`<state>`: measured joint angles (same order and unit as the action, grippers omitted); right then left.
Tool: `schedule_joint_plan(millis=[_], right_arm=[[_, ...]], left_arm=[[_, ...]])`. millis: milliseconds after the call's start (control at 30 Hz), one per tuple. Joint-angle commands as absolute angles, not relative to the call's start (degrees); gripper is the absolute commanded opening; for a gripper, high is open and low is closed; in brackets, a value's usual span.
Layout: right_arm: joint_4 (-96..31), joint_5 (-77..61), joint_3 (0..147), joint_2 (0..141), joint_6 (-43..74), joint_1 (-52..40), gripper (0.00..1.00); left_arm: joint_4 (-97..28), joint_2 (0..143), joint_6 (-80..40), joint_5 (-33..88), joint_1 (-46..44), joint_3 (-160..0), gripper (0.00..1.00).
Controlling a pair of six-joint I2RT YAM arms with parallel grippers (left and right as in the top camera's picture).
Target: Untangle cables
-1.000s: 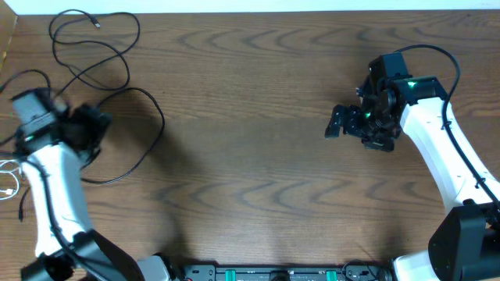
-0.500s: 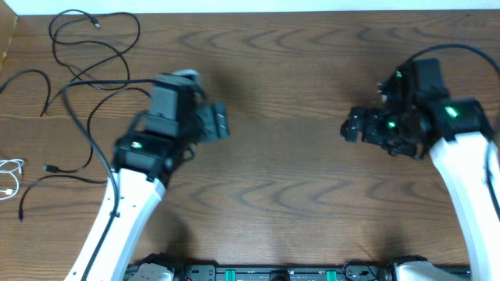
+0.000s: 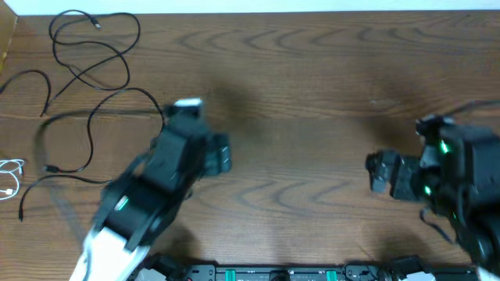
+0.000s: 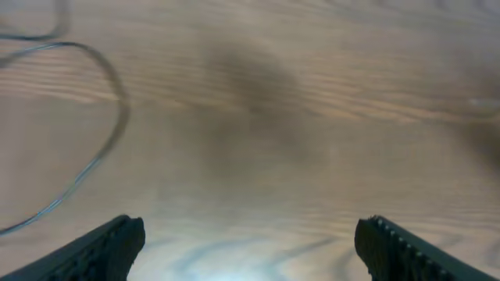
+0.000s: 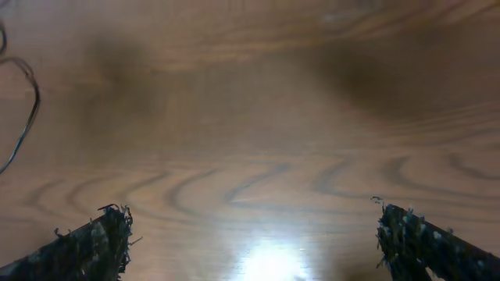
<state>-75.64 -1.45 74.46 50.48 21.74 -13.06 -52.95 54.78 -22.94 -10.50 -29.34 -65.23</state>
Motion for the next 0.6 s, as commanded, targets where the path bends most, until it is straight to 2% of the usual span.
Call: schedule_joint_plan(millis=[0, 233, 267, 567], right_arm=[[-74.76, 3.95, 70.52, 45.36, 22.35, -13.45, 0.99], [-66.17, 4.21, 59.81, 37.98, 23.7, -13.43, 0.99], [-64.18, 4.23, 58.26, 37.87, 25.04, -13.43, 0.99], [-57.58, 3.68, 56.97, 39.42, 26.35, -13.43, 0.99]], left_arm=[[-58.24, 45.98, -23.9, -16.14, -29.34, -66.41, 0.91], [-65.06, 30.85, -23.9, -16.14, -29.34, -63.9, 0.91], [-66.19, 28.16, -23.88, -16.16, -29.34, -63.9, 1.0], [-67.29, 24.77, -23.88, -16.12, -29.34, -63.92, 1.0]])
